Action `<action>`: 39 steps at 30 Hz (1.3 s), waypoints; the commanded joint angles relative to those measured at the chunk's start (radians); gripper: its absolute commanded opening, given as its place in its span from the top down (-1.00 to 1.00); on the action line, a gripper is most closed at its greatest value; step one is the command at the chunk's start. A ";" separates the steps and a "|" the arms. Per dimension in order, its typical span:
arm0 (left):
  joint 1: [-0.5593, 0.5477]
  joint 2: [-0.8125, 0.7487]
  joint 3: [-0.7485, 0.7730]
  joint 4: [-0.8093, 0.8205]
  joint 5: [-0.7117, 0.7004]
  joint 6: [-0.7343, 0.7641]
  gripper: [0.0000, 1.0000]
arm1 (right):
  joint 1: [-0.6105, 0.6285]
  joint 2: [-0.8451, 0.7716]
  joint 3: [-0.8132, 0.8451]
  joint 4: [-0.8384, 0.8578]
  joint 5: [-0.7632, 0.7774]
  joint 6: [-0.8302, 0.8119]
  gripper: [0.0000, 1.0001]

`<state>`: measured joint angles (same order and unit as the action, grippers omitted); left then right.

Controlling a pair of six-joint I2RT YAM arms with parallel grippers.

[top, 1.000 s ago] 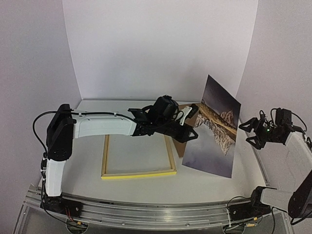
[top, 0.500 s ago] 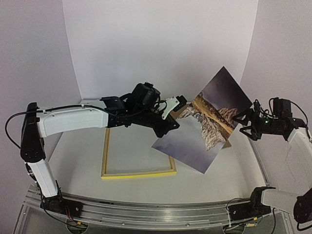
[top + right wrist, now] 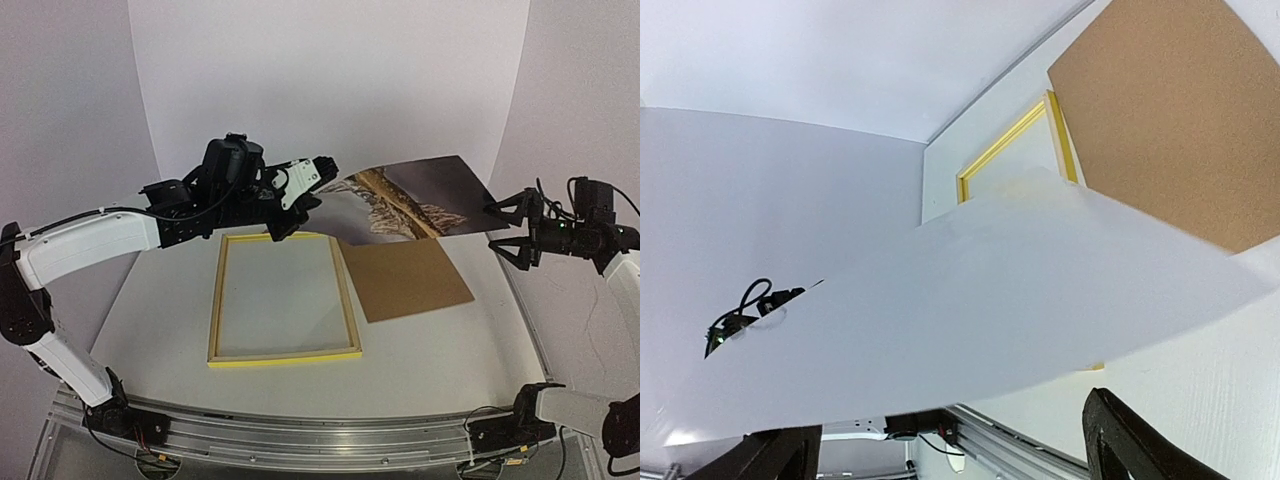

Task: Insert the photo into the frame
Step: Turn over the photo from the photo frame.

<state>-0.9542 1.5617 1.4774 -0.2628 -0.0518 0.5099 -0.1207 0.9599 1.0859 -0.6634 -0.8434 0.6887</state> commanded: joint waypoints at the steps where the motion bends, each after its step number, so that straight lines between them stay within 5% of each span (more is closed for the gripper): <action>1: 0.028 -0.136 -0.119 0.183 -0.034 0.219 1.00 | 0.004 -0.016 0.009 -0.020 -0.042 0.074 -0.75; 9: 0.037 -0.352 -0.573 0.535 0.111 0.682 1.00 | 0.004 -0.035 -0.037 -0.056 -0.065 -0.039 -0.75; 18: 0.057 -0.409 -0.603 0.456 0.304 0.677 1.00 | 0.033 0.085 -0.098 -0.065 -0.105 -0.237 -0.78; 24: 0.057 -0.362 -0.589 0.311 0.268 0.680 1.00 | 0.247 0.241 -0.174 0.087 0.052 -0.135 -0.78; 31: 0.057 -0.388 -0.728 0.689 0.316 0.641 1.00 | 0.485 0.425 -0.169 0.338 0.195 -0.032 -0.76; 35: 0.078 -0.369 -0.752 0.739 0.275 0.698 1.00 | 0.535 0.493 -0.213 0.553 0.184 0.054 -0.78; 39: 0.174 -0.420 -0.765 0.663 0.355 0.689 1.00 | 0.606 0.593 -0.156 0.582 0.215 0.045 -0.78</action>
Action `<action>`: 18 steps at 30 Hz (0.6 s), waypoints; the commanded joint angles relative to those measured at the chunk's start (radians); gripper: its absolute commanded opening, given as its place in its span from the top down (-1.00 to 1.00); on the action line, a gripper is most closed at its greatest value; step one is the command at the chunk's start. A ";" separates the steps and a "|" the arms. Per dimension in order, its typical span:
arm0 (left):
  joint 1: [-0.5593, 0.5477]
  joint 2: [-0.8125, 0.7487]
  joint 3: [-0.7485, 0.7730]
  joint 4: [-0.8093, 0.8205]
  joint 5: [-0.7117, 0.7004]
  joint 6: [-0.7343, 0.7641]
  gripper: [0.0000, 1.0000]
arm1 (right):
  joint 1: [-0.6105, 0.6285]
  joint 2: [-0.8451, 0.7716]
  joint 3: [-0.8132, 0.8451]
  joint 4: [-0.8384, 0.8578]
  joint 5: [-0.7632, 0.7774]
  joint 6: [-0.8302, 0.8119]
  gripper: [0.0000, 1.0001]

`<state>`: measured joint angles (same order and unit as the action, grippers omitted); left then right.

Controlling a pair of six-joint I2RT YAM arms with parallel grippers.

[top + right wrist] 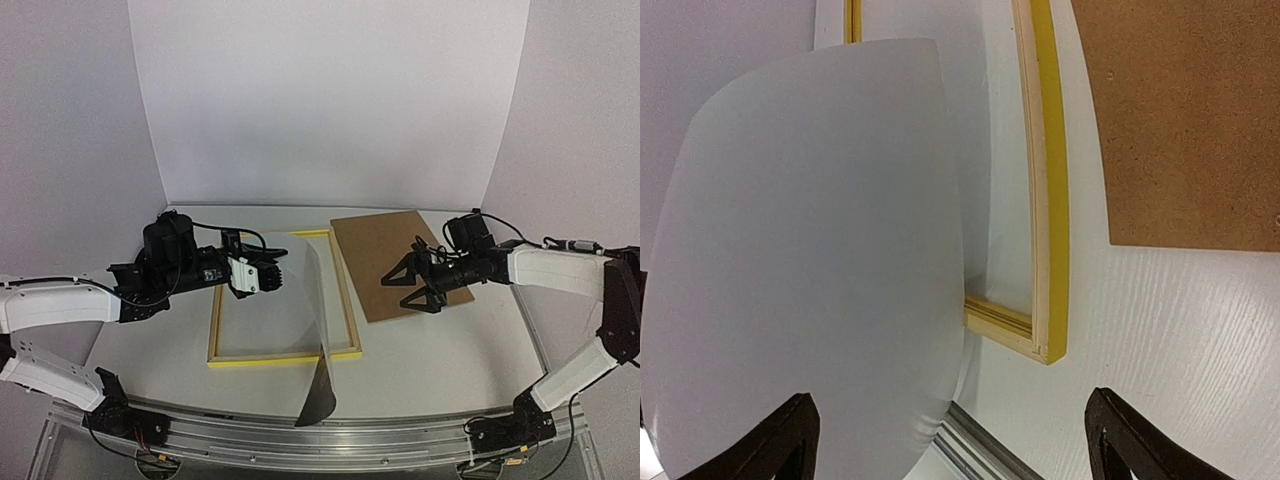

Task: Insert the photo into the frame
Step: Turn over the photo from the photo frame.

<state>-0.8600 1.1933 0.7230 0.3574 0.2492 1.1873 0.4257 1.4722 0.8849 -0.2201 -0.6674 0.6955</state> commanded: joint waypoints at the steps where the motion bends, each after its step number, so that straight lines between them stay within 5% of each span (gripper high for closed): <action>1: 0.105 -0.064 -0.011 0.016 0.067 0.011 1.00 | 0.074 0.111 0.067 0.141 0.043 0.040 -0.78; 18: 0.416 -0.059 -0.021 -0.485 0.249 0.293 1.00 | 0.181 0.580 0.507 0.074 0.043 0.059 -0.78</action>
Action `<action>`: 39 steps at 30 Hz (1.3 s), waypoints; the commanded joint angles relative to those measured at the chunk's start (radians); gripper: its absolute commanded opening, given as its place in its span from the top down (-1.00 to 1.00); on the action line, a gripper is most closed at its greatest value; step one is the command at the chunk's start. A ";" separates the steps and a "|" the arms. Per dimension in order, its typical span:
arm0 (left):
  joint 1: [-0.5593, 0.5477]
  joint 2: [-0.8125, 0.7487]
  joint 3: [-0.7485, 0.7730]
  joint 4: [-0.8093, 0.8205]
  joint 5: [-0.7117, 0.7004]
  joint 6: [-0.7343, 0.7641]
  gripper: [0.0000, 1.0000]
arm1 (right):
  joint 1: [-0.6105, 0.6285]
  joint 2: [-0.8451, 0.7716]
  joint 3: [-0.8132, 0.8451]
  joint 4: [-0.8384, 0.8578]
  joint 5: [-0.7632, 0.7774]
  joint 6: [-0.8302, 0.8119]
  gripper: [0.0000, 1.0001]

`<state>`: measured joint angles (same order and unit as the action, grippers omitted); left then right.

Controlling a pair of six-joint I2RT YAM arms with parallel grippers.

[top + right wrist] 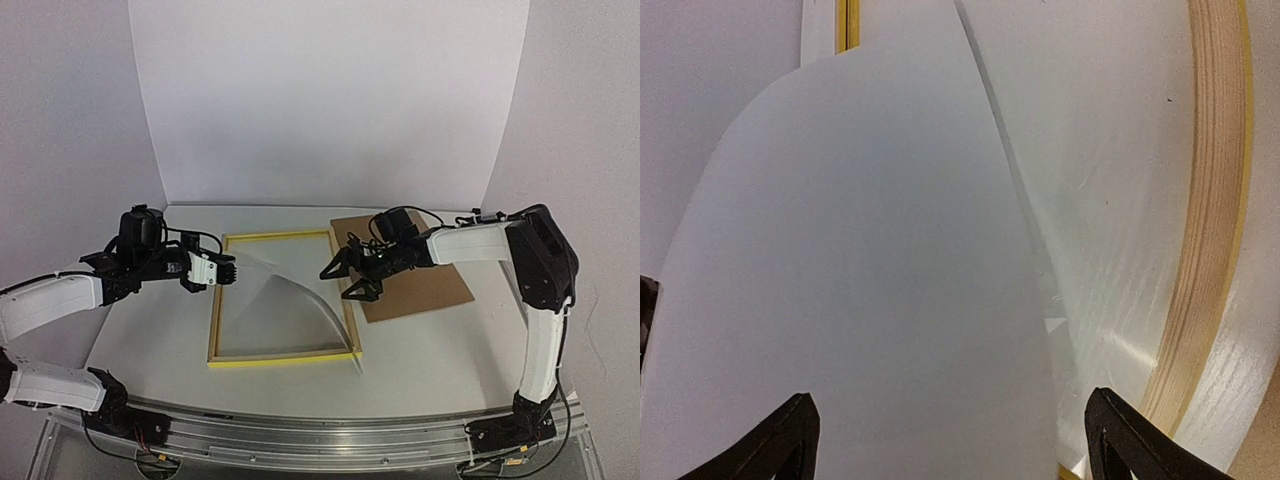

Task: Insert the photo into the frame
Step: Turn over the photo from the photo frame.

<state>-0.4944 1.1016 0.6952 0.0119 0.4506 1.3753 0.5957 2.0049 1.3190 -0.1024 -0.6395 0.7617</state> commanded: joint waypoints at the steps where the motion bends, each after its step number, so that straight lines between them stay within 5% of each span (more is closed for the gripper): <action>1: 0.079 0.037 0.008 -0.145 0.071 0.113 1.00 | 0.012 0.060 0.081 -0.052 0.021 -0.006 -0.78; 6: 0.150 0.059 -0.040 -0.078 0.163 0.219 1.00 | 0.012 0.090 0.111 -0.071 0.036 -0.006 -0.78; 19: 0.199 0.297 0.013 0.014 0.117 0.408 0.98 | 0.012 0.094 0.141 -0.135 0.085 -0.020 -0.77; 21: 0.208 0.315 0.021 0.024 0.120 0.407 0.72 | 0.012 0.093 0.142 -0.150 0.106 -0.032 -0.76; 25: 0.209 0.313 0.015 0.008 0.129 0.403 -0.97 | 0.012 0.079 0.154 -0.179 0.149 -0.061 -0.77; 30: 0.223 0.277 0.030 -0.063 0.146 0.336 -0.99 | 0.012 0.093 0.189 -0.202 0.167 -0.074 -0.76; 39: 0.414 0.074 0.155 -0.096 0.425 -0.160 -0.99 | 0.009 0.045 0.226 -0.241 0.240 -0.126 -0.76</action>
<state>-0.1397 1.2860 0.7684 -0.1047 0.7330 1.4740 0.6048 2.0991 1.5084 -0.3053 -0.4503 0.6810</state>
